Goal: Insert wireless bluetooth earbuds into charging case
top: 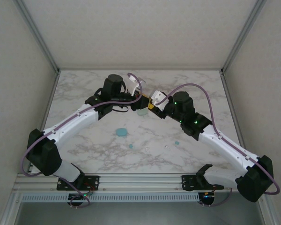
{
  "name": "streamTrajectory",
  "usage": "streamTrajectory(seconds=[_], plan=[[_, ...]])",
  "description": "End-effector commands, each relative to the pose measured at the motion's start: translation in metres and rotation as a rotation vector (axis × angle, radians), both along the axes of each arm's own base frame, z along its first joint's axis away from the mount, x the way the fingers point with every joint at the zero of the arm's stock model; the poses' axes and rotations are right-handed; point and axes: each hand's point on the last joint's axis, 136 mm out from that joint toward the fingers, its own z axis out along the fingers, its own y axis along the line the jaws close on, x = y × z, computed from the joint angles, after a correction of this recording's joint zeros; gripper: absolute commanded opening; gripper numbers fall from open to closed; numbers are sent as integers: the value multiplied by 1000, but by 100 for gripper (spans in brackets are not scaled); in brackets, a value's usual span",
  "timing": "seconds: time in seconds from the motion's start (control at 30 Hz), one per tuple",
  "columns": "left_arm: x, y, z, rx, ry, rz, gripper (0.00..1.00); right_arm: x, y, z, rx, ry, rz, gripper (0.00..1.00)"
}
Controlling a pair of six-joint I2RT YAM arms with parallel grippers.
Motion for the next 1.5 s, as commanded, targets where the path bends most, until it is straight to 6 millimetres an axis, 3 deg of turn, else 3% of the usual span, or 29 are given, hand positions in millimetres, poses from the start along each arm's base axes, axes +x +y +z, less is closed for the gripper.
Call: streamTrajectory(seconds=[0.0, 0.2, 0.3, 0.43, 0.53, 0.73, 1.03, 1.47], plan=[[1, -2, 15, -35, -53, 0, 17, -11, 1, 30, 98, -57, 18, 50], [7, 14, 53, -144, -171, 58, 13, -26, -16, 40, 232, 78, -28, 66], [5, 24, 74, -205, -257, 77, 13, -34, -21, 51, 369, 255, -8, 69], [-6, 31, 92, -261, -415, 54, 10, -29, -24, 71, 578, 568, 9, 68], [-13, 39, 96, -315, -547, 67, 9, -26, -22, 87, 671, 757, 53, 68], [-14, 48, 96, -361, -598, 130, 9, -34, 1, 115, 717, 1004, 203, 67], [-18, 53, 104, -433, -607, 153, 9, -20, 9, 105, 709, 1083, 181, 67], [-27, 45, 105, -465, -594, 87, 9, -6, 24, 112, 721, 1105, 186, 64]])
